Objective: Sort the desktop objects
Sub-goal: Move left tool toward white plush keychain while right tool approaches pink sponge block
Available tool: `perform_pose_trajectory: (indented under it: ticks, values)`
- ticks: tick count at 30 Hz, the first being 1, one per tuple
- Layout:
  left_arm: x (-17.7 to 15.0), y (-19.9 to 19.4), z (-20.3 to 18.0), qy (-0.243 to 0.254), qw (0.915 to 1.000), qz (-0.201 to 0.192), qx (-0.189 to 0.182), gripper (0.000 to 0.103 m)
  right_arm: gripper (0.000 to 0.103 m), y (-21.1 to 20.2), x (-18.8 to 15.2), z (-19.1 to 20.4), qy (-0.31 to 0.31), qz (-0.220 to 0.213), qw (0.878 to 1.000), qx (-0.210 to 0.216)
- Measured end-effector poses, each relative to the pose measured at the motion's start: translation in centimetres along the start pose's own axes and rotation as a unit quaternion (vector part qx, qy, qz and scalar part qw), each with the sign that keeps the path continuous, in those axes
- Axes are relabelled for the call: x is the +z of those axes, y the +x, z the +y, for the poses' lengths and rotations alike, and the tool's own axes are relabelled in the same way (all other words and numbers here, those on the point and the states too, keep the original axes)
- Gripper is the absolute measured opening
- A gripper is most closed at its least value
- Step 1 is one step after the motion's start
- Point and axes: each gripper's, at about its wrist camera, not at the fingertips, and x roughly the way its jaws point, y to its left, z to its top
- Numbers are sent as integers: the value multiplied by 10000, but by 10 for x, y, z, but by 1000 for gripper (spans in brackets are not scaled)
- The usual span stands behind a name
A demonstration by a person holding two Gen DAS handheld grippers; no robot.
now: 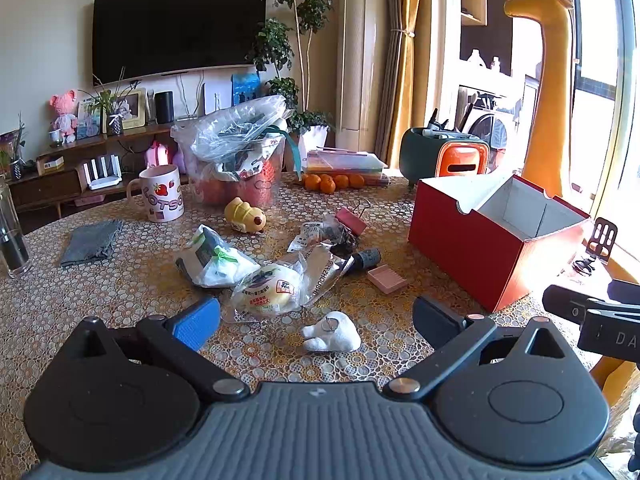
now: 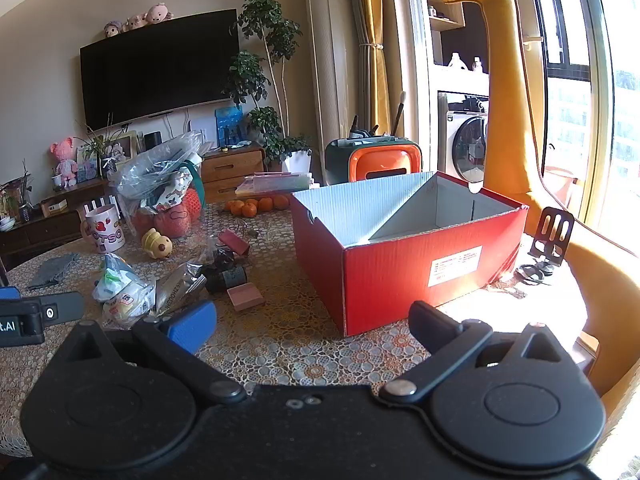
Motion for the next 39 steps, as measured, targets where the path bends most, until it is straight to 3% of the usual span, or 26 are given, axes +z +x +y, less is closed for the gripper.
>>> perform_pose_trajectory:
  ticks: [39]
  values:
    - [-4,9,12,-63,9997,234,87,103,103,6,-2,16,-196,33,9995,258]
